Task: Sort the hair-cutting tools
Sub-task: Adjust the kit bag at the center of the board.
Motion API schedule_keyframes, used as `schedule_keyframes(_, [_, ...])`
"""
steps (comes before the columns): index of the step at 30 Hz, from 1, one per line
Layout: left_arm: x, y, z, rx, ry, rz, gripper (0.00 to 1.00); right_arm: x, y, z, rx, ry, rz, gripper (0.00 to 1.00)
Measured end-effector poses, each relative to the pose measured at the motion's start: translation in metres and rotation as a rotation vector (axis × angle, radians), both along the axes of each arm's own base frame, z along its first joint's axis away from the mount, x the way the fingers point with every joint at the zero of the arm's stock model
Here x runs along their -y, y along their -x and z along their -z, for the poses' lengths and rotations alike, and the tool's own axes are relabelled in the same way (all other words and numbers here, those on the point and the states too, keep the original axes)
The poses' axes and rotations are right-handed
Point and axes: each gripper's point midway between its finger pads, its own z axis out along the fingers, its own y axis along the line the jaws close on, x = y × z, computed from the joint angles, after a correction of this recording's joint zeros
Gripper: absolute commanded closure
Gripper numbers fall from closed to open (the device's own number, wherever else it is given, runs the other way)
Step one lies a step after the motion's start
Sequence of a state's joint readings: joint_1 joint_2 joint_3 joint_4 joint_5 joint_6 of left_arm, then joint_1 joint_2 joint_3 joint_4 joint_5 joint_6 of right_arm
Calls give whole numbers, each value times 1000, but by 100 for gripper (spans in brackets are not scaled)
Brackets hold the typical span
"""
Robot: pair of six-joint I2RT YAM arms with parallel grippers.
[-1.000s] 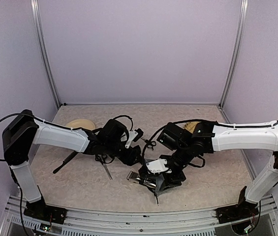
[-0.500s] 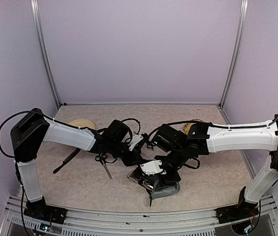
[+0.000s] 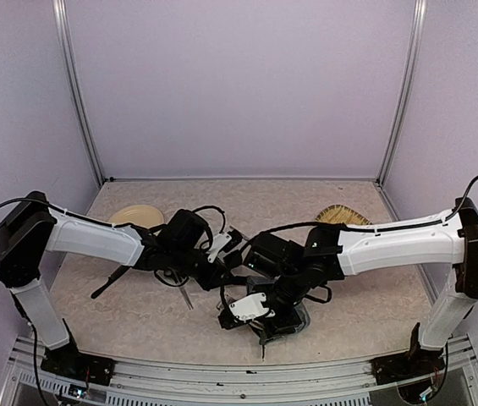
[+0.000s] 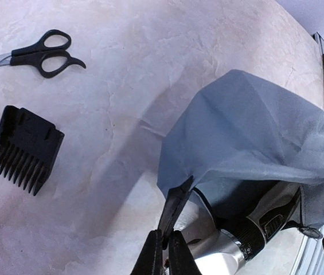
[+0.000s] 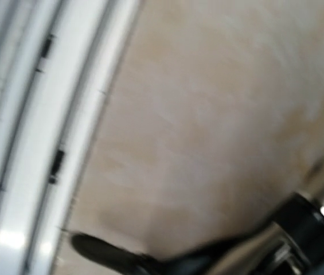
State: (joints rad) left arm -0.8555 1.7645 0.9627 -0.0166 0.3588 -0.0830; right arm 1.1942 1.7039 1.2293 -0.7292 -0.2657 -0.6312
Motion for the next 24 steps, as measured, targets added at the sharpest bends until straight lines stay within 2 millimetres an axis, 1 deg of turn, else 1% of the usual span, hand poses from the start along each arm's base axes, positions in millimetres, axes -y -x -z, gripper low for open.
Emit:
schedule_keyframes(2, [-2,2,-6,3,2,-24,100,-3,10,-2,-18,-8,-31,38])
schedule_keyframes(4, [-5,6,-8,-3,-9,-42,100,-4,20,-3,-42,-16,-65,39])
schedule_keyframes(6, [-6,12,-5,-14,-29,-59,100,-5,30,-3,-61,-20,-96,42])
schedule_keyframes(8, [-10,19,2,-31,-63,-79,100,-2,37,1,-75,-13,-117,42])
schedule_keyframes(13, [-27,38,21,-73,-140,-121,100,21,45,25,-100,63,-130,42])
schedule_keyframes(16, [-36,45,24,-89,-164,-149,100,33,47,37,-100,105,-128,42])
schedule_keyframes(18, [-40,47,23,-93,-171,-171,100,38,45,42,-89,123,-123,43])
schedule_keyframes(24, [-45,50,13,-95,-157,-219,100,53,31,53,-16,168,-87,43])
